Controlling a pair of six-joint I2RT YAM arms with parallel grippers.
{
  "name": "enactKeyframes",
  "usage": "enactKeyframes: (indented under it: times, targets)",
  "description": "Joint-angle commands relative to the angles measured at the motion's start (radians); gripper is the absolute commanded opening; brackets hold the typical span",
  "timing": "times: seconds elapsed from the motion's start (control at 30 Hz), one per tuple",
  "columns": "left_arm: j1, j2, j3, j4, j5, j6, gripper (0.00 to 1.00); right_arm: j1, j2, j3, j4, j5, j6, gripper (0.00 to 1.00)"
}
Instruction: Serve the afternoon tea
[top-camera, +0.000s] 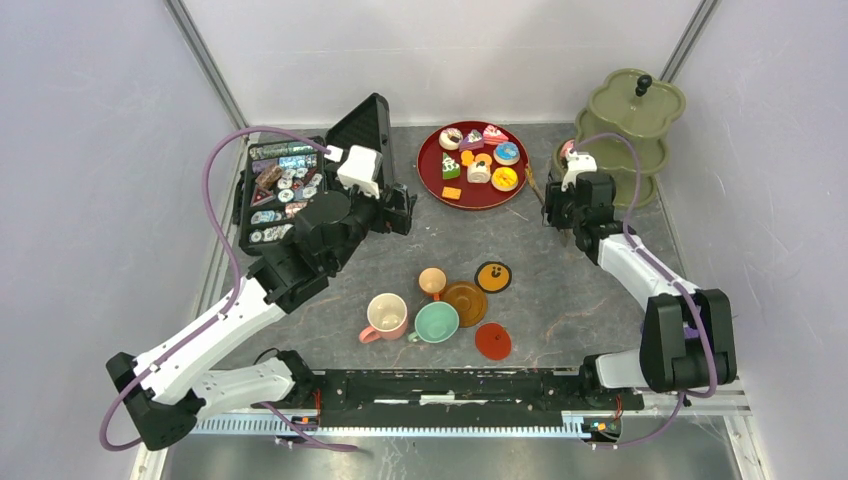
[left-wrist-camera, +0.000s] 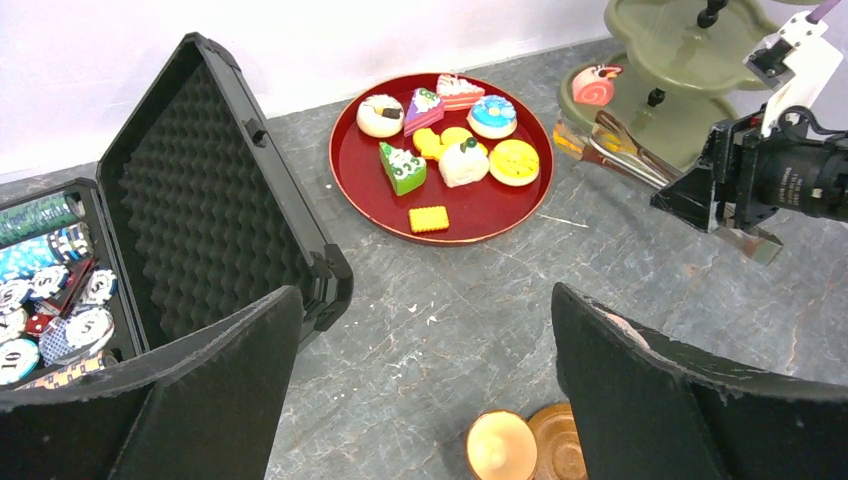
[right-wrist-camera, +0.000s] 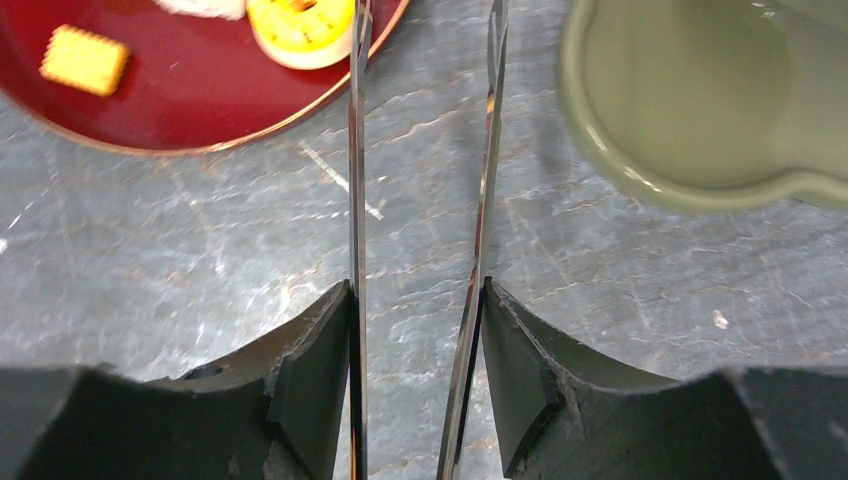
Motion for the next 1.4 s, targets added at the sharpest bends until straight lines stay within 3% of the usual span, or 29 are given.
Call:
enactKeyframes:
  times: [0.0, 0.2, 0.8, 1.37]
  targets:
    - [-0.005, 0.027, 0.030, 0.031, -0.033, 0.021, 1.00, 0.004, -0.037, 0.034, -0.086, -0.194, -0.055, 0.54]
    - [-0.006, 0.090, 0.157, -0.058, 0.040, -0.047, 1.00, 0.060, 0.004, 0.154, -0.164, -0.278, 0.051, 0.55]
    - [-0.006, 0.031, 0.030, 0.026, -0.017, 0.036, 1.00, 0.196, 0.189, 0.404, -0.222, -0.118, 0.153, 0.56]
    - [-0.011, -0.005, 0.008, 0.040, 0.018, 0.009, 1.00, 0.262, 0.299, 0.482, -0.246, 0.028, 0.155, 0.57]
